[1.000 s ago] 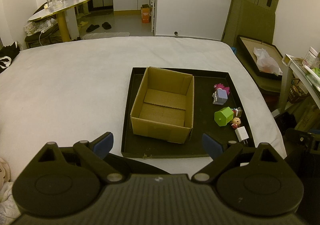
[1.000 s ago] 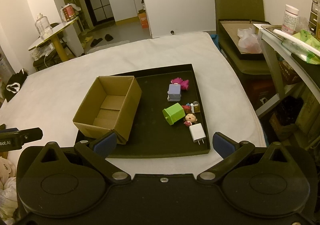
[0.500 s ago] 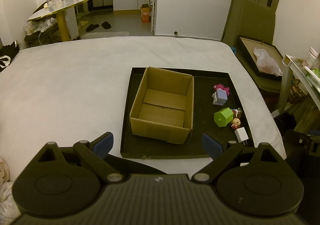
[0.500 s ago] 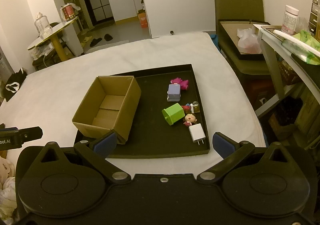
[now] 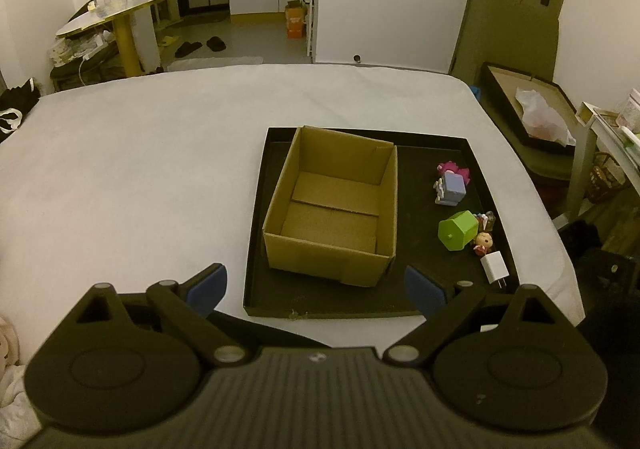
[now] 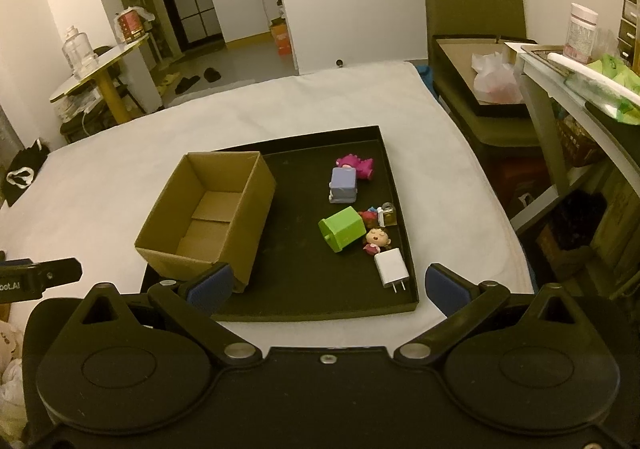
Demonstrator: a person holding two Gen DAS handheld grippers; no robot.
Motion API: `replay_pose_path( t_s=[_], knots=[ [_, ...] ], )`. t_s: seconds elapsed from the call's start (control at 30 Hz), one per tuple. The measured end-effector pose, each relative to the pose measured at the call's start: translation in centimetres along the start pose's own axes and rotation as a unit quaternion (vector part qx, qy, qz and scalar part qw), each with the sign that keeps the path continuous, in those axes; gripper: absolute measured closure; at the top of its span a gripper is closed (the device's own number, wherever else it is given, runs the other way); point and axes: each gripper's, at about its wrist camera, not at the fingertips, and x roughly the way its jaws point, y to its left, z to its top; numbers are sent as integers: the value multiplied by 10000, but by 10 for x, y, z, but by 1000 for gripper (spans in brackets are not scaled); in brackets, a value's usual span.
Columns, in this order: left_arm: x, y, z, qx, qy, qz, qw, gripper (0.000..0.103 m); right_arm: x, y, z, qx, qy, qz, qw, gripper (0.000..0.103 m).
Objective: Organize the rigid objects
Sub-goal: 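Move the right gripper down onto the white plug charger and close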
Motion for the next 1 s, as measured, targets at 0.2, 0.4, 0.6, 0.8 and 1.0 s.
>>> replay_pose_path(
  t_s=[0.2,0.4,0.6,0.8,1.0],
  knots=[
    [10,7,1,-128,21,65,9999,8,7,-8,1,44,-82,-109,9999,0],
    [20,6,4,-124,15,148,9998,8,15,-16,2,204,-218,-110,9995,0],
    [34,7,8,-123,37,262,9996,8,29,-23,2,236,-234,-160,9993,4],
    [51,8,13,-132,58,377,9992,9,50,-28,1,295,-62,-195,9994,21],
    [72,14,15,-253,97,542,9982,11,77,-37,-5,458,138,-275,9985,29]
  ],
)
